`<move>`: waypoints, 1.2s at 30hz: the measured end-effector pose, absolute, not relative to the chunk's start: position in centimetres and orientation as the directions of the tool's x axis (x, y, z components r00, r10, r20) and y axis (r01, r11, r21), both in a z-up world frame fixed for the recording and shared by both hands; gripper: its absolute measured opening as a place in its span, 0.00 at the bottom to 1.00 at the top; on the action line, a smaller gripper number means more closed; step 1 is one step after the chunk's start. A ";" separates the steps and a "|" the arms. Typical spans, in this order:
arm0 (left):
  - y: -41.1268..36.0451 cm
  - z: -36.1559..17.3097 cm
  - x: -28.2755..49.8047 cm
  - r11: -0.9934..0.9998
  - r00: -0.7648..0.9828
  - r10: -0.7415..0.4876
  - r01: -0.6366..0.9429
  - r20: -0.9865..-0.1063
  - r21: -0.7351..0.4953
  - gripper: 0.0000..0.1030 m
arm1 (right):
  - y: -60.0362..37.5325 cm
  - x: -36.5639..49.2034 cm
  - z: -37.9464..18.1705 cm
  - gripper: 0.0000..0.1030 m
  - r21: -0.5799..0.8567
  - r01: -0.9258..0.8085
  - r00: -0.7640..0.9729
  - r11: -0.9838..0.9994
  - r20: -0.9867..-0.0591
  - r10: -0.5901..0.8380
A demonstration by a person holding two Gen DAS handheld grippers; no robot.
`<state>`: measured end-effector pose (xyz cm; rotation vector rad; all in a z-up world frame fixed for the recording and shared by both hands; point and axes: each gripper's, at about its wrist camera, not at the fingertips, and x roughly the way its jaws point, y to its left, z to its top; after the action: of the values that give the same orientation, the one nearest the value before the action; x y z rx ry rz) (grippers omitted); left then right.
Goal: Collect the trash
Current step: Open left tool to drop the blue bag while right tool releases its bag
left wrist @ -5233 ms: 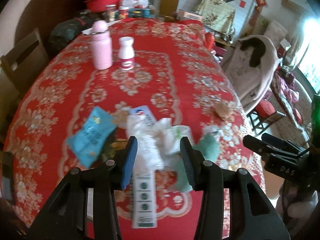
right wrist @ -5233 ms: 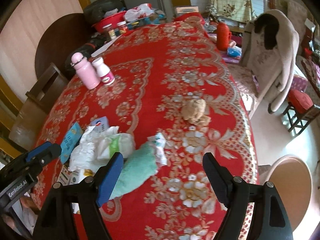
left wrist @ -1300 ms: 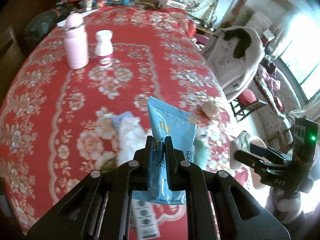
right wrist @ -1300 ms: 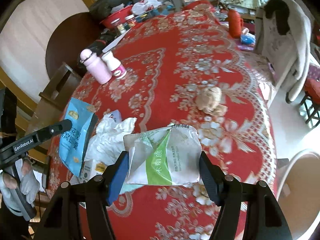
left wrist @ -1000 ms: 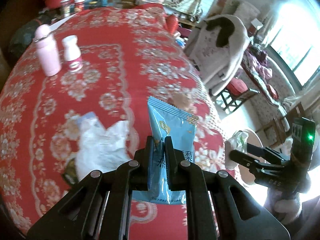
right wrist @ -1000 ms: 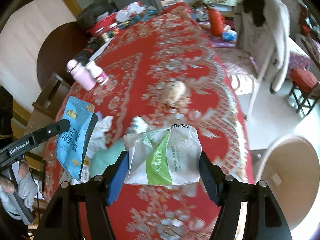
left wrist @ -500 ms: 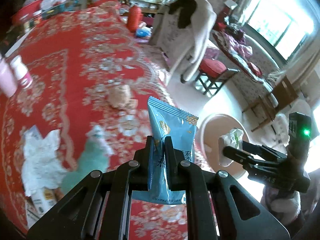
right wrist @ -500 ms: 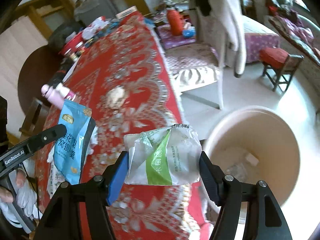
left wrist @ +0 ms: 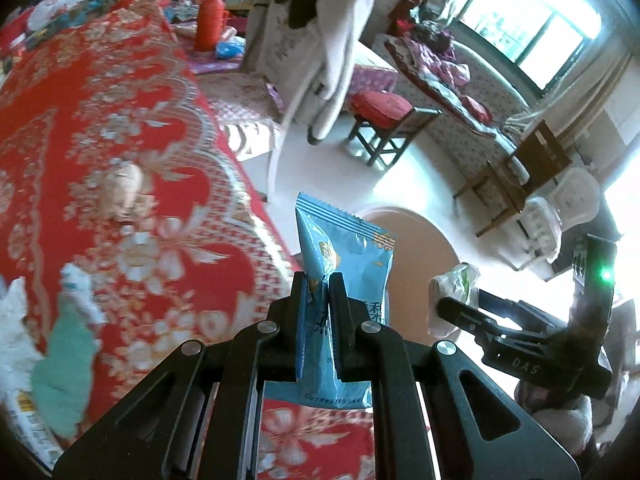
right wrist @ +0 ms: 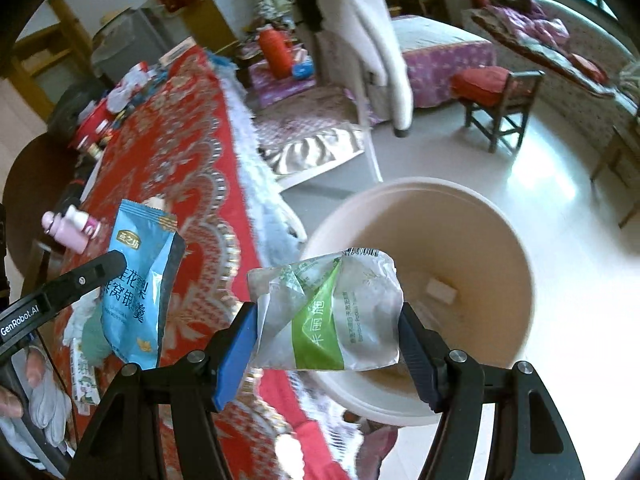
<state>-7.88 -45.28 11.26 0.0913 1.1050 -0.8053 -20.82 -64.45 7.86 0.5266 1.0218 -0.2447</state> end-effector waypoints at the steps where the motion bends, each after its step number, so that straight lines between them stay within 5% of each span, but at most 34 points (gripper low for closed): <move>1: -45.7 11.1 -8.0 0.717 0.199 -0.533 0.623 -0.823 -0.314 0.08 | -64.9 -21.1 7.7 0.65 0.302 0.441 0.505 0.845 -0.862 0.044; 20: -52.0 8.1 -9.6 0.680 0.134 -0.552 0.643 -0.823 -0.352 0.08 | -69.1 -23.2 5.2 0.66 0.281 0.524 0.444 0.804 -0.896 0.024; 31: -52.0 7.7 -9.2 0.666 0.112 -0.587 0.630 -0.802 -0.399 0.09 | -70.1 -23.4 5.1 0.77 0.288 0.549 0.451 0.785 -0.893 0.013; 34: -51.9 7.6 -9.1 0.657 0.095 -0.592 0.632 -0.800 -0.411 0.14 | -70.0 -23.3 5.1 0.77 0.290 0.548 0.451 0.784 -0.892 0.015; 36: -51.7 7.5 -9.0 0.655 0.085 -0.598 0.626 -0.797 -0.424 0.30 | -70.0 -23.1 5.1 0.77 0.294 0.545 0.454 0.785 -0.891 0.017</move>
<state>-9.02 -51.73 7.54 0.0289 1.1727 -0.9123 -23.07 -70.00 5.14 0.6076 1.0619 -0.3515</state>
